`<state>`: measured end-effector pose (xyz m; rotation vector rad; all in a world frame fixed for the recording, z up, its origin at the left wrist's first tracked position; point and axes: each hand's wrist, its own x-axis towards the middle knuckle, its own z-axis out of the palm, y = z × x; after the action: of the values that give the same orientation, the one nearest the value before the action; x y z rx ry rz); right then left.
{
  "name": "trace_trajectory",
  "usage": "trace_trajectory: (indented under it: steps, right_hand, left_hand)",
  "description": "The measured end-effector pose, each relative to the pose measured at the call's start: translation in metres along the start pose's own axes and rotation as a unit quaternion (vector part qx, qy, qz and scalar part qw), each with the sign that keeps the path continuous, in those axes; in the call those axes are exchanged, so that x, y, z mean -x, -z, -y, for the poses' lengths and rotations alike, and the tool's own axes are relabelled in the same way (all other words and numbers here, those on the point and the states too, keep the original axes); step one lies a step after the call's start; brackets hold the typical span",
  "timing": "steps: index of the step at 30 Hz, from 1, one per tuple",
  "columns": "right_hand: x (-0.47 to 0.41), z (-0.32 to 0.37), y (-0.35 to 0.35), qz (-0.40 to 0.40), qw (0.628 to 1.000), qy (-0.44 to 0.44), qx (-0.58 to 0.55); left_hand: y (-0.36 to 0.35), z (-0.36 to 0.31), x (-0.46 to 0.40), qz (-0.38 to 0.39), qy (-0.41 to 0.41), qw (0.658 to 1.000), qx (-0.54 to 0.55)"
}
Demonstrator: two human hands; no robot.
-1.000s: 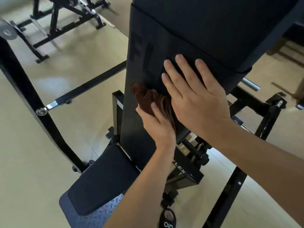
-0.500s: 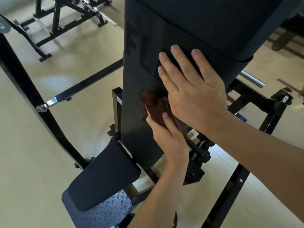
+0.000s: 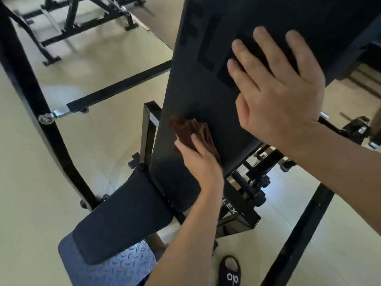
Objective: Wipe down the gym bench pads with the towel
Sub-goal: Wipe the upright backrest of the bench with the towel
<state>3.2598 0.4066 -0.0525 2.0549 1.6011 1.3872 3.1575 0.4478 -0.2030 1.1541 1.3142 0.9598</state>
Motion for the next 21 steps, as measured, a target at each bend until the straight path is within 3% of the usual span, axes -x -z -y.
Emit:
trace_trajectory:
  steps: [4, 7, 14, 21]
  right_hand:
    - [0.001, 0.010, 0.010, 0.089, 0.996, 0.005, 0.011]
    - [0.005, 0.045, 0.009, 0.179, 0.977, 0.117, 0.004]
    - [0.005, 0.086, -0.016, 0.232, 0.937, 0.253, 0.063]
    - [-0.011, 0.116, -0.031, 0.256, 0.929, 0.261, 0.064]
  left_hand:
    - [0.002, 0.022, 0.050, 0.028, -0.059, 0.998, 0.026]
    - [0.008, 0.035, 0.018, 0.014, -0.082, 0.996, 0.012]
    - [0.015, 0.051, -0.096, -0.059, 0.085, 0.993, 0.053]
    - [0.025, 0.078, 0.024, 0.007, 0.025, 0.998, 0.050]
